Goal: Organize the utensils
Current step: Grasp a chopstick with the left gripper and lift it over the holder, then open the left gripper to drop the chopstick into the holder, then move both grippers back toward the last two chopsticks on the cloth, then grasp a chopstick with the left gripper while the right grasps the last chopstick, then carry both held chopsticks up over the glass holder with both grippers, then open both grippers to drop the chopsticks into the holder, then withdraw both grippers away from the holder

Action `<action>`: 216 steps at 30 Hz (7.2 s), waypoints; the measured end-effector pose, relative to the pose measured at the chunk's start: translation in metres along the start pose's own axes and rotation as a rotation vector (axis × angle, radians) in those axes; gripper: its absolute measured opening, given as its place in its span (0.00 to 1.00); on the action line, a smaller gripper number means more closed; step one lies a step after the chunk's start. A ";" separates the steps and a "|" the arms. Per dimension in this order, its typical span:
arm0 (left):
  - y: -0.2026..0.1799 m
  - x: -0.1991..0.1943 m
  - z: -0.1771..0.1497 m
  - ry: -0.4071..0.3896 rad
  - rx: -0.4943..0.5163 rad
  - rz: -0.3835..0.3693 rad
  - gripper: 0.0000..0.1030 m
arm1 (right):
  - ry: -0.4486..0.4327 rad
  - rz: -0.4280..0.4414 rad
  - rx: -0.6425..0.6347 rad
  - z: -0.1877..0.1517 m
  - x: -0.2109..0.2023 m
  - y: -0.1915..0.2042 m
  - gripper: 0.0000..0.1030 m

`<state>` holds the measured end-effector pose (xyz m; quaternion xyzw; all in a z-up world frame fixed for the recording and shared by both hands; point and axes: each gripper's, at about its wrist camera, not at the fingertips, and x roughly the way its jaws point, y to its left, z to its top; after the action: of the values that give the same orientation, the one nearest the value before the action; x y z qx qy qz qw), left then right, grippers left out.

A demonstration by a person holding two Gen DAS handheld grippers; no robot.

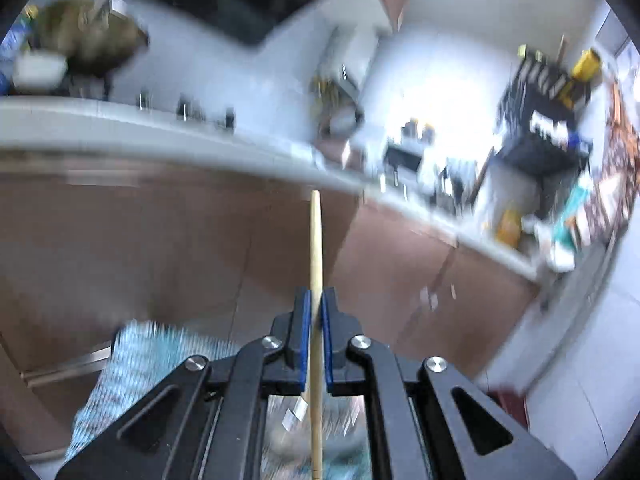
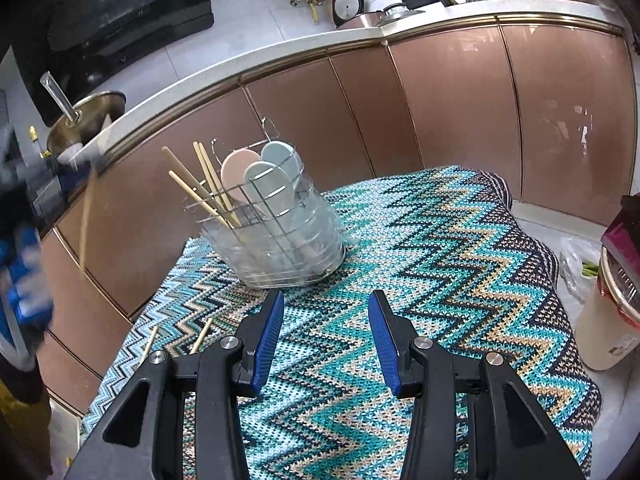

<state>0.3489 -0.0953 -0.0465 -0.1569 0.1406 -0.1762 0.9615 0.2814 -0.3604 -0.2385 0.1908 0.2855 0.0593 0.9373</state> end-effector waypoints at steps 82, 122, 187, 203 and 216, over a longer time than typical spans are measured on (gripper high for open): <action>0.132 -0.164 -0.084 0.486 0.015 0.255 0.45 | 0.147 0.028 -0.170 -0.042 -0.085 0.169 0.57; 0.191 0.059 -0.165 1.046 -0.198 0.262 0.04 | 0.700 -0.011 -0.187 -0.027 0.178 0.168 0.06; -0.015 0.111 -0.010 0.159 0.112 0.085 0.05 | -0.400 0.085 -0.329 0.162 0.060 0.129 0.05; -0.023 -0.009 0.023 0.071 0.109 0.072 0.31 | -0.459 0.018 -0.288 0.151 -0.046 0.139 0.55; -0.038 -0.157 0.024 -0.016 0.197 0.182 0.57 | -0.469 -0.029 -0.314 0.106 -0.168 0.178 0.84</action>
<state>0.2047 -0.0633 0.0225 -0.0499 0.1288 -0.1001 0.9853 0.2008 -0.2674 -0.0019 0.0477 0.0509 0.0435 0.9966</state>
